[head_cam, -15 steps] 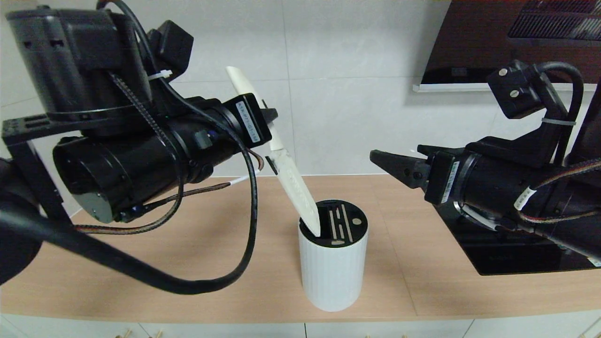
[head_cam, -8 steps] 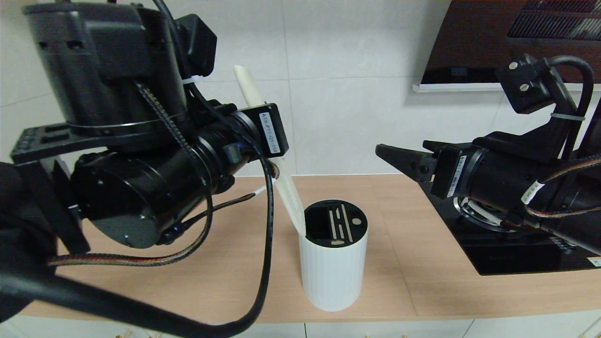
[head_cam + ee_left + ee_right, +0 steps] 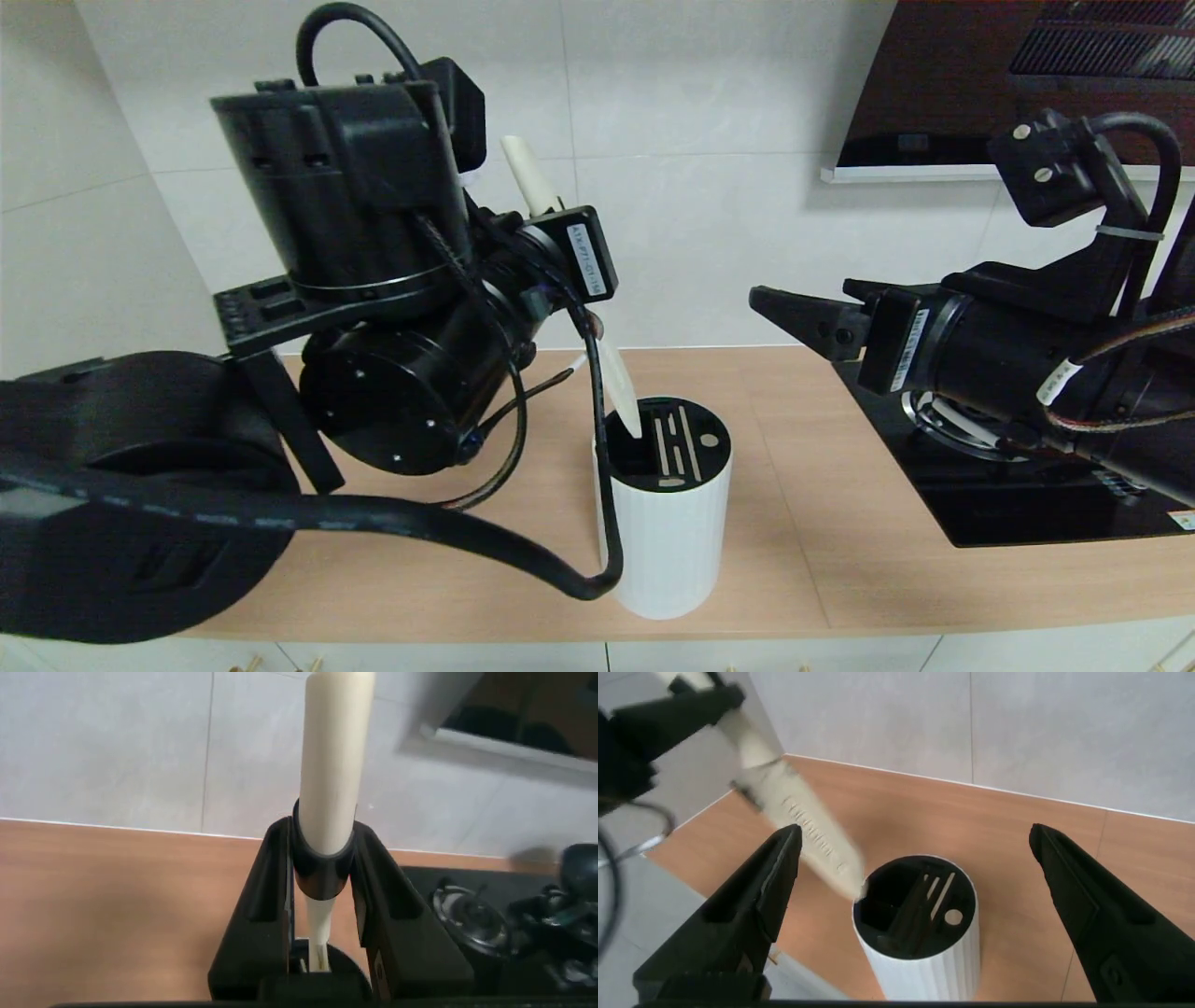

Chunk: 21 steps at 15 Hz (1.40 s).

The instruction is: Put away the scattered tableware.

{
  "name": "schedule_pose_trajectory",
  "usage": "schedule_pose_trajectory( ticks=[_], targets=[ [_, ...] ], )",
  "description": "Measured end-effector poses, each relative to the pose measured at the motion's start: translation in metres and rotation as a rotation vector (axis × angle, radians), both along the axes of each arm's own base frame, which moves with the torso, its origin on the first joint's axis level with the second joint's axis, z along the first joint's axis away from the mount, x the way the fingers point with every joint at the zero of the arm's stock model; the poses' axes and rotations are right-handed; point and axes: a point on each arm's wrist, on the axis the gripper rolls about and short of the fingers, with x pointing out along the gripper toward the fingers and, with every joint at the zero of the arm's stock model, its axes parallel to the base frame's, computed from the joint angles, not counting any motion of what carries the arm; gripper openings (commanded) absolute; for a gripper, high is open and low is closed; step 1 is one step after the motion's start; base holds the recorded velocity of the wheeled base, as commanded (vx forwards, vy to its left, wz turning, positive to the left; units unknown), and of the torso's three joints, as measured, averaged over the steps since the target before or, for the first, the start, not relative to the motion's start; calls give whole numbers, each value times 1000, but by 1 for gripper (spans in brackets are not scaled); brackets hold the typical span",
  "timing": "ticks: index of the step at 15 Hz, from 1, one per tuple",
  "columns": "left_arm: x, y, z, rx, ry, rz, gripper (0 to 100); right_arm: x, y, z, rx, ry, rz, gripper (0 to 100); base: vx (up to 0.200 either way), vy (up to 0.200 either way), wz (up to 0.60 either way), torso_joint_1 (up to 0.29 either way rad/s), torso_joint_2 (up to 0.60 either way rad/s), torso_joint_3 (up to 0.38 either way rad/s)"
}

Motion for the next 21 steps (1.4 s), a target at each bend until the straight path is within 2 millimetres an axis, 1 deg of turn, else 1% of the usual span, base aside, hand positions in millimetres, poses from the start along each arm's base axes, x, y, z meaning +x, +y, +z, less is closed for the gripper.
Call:
schedule_pose_trajectory(
  ticks=[5, 9, 16, 21],
  targets=[
    [10, -11, -19, 41, 38, 7, 0, 1, 1, -2, -5, 6, 1, 100, 0, 0, 0, 0, 0, 0],
    [15, -17, -30, 61, 60, 7, 0, 1, 1, -2, -7, 7, 1, 100, 0, 0, 0, 0, 0, 0],
    [15, -34, -60, 124, 119, -27, 0, 1, 1, -3, -10, 9, 1, 100, 0, 0, 0, 0, 0, 0],
    [19, -41, -79, 166, 157, -30, 0, 2, 2, -4, -12, 13, 1, 100, 0, 0, 0, 0, 0, 0]
  ],
)
